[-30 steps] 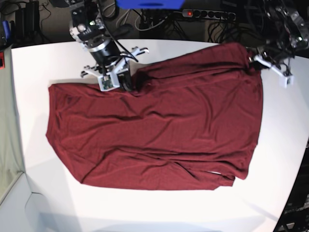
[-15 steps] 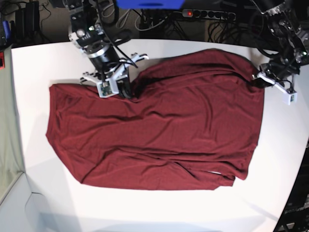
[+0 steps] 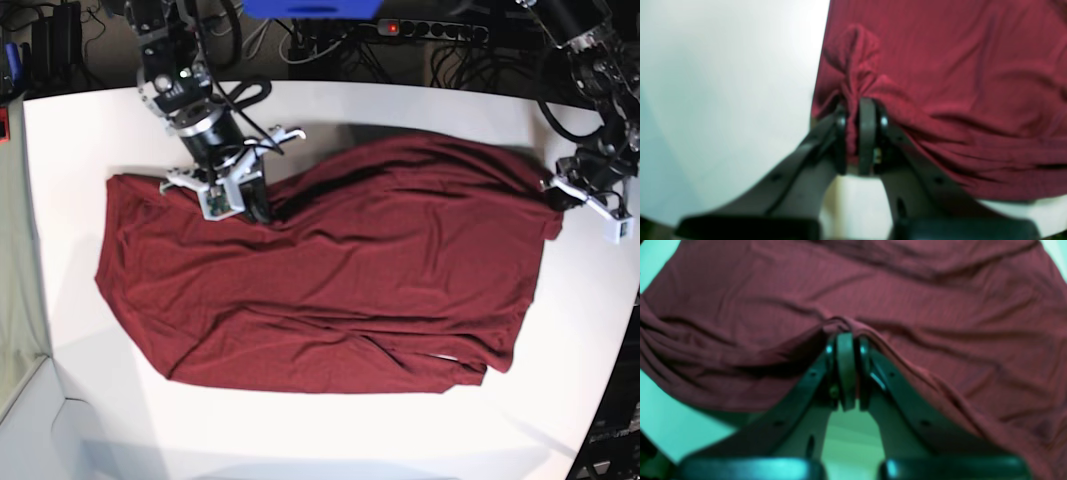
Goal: Layout the t-shirt on the table in an organized manner, then fold the t-shirt properly
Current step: 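Lower both grippers and drag the shirt edge toward the hem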
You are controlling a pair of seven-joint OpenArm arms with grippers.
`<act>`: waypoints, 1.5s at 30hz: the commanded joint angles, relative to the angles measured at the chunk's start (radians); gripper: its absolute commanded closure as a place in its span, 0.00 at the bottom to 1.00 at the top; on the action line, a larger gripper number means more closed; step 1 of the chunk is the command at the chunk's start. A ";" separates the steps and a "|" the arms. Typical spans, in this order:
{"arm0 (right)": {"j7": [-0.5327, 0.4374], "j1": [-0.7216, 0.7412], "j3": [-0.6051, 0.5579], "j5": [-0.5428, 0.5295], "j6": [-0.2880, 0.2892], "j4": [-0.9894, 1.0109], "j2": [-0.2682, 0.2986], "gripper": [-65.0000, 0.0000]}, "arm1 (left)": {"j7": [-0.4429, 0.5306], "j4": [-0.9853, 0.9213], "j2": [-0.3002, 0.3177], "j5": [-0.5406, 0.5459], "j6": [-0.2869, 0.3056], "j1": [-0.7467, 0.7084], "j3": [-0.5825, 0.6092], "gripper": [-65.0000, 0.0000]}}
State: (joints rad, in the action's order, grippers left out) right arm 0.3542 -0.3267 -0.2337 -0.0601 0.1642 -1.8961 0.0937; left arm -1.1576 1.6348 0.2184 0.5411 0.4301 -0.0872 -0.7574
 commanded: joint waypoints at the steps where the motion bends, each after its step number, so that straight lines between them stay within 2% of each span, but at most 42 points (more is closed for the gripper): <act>1: -0.028 0.001 0.004 -0.005 0.007 -0.016 -0.001 1.00 | 0.008 0.008 0.017 0.007 0.000 0.025 -0.003 1.00; 4: -0.027 0.036 0.003 -0.005 0.007 -0.013 -0.001 1.00 | 0.008 0.006 0.017 -0.002 0.000 0.066 -0.003 1.00; 9: 0.064 0.094 0.007 -0.007 0.007 -0.001 -0.001 1.00 | 0.008 -0.006 0.017 -0.005 -0.001 0.117 -0.003 1.00; 16: 0.118 0.173 0.007 -0.005 0.007 0.005 -0.001 1.00 | 0.014 -0.130 0.019 -0.005 -0.001 0.200 -0.003 1.00; 30: 0.116 0.262 0.007 -0.005 0.007 0.189 0.015 1.00 | 0.009 -0.209 0.020 -0.006 -0.003 0.381 0.003 1.00; 38: 0.116 0.298 0.009 -0.007 0.007 0.241 0.031 1.00 | 0.015 -0.264 0.013 -0.141 0.003 0.453 0.005 1.00; 45: 0.116 0.303 0.007 -0.005 0.007 0.254 0.033 1.00 | 0.018 -0.348 0.017 -0.144 0.002 0.467 0.005 1.00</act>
State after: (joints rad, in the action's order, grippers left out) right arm 0.4969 -0.0395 -0.2276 -0.0639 0.1669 -1.6257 0.1242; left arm -1.1591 1.2728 0.2184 0.3809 0.4305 0.3519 -0.7517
